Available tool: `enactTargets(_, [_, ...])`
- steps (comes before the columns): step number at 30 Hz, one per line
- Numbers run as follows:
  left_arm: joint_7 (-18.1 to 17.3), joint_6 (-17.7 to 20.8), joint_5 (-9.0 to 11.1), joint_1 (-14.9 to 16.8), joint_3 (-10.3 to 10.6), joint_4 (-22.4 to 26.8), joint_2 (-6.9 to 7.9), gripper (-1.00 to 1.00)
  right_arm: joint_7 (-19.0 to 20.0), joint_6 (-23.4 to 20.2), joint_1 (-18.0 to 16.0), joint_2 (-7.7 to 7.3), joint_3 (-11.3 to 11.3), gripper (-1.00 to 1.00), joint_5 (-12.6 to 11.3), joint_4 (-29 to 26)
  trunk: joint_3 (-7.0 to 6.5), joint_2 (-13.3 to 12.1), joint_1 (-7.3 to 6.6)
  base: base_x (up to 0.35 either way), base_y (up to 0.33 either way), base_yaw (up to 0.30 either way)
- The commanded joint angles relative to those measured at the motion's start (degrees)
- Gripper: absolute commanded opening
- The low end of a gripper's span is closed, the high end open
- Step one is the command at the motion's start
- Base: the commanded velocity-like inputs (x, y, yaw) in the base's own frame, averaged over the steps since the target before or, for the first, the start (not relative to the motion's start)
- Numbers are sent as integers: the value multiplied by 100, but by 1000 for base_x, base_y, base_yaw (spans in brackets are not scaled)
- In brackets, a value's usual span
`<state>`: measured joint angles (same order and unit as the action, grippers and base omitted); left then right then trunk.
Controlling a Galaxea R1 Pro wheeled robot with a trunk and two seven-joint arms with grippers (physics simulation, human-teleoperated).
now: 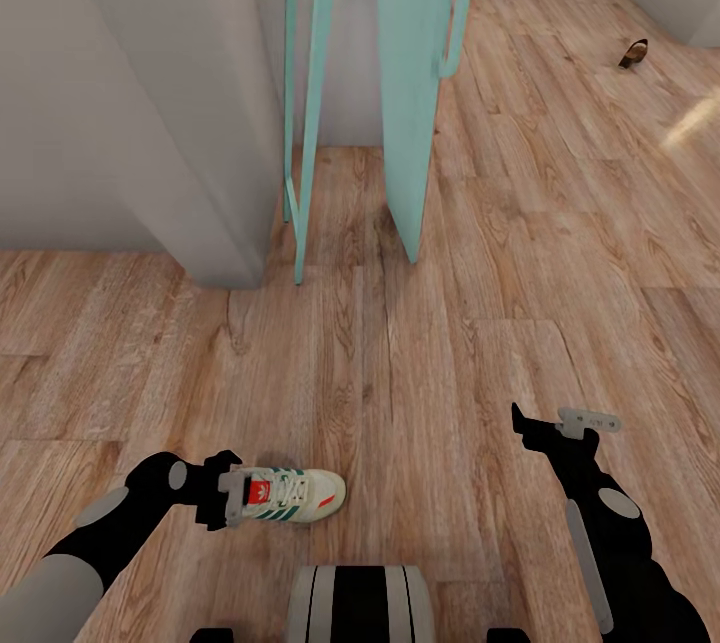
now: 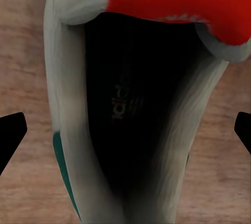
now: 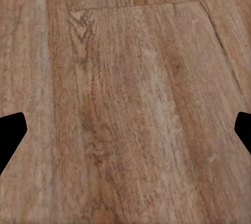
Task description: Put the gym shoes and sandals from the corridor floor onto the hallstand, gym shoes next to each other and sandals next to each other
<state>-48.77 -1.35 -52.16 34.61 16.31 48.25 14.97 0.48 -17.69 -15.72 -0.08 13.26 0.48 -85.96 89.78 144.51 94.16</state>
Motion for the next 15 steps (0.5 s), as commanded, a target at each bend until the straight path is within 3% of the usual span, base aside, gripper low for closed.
enactTargets(1, [-10,-14,-31,2,14,9,5,100,5,-33,-2,0,2,100,5,-8,3,1,-1,0,0,0])
enactTargets(15, [1,-14,-31,2,-31,9,6,100,5,-33,-2,0,0,100,5,-8,3,1,-1,0,0,0])
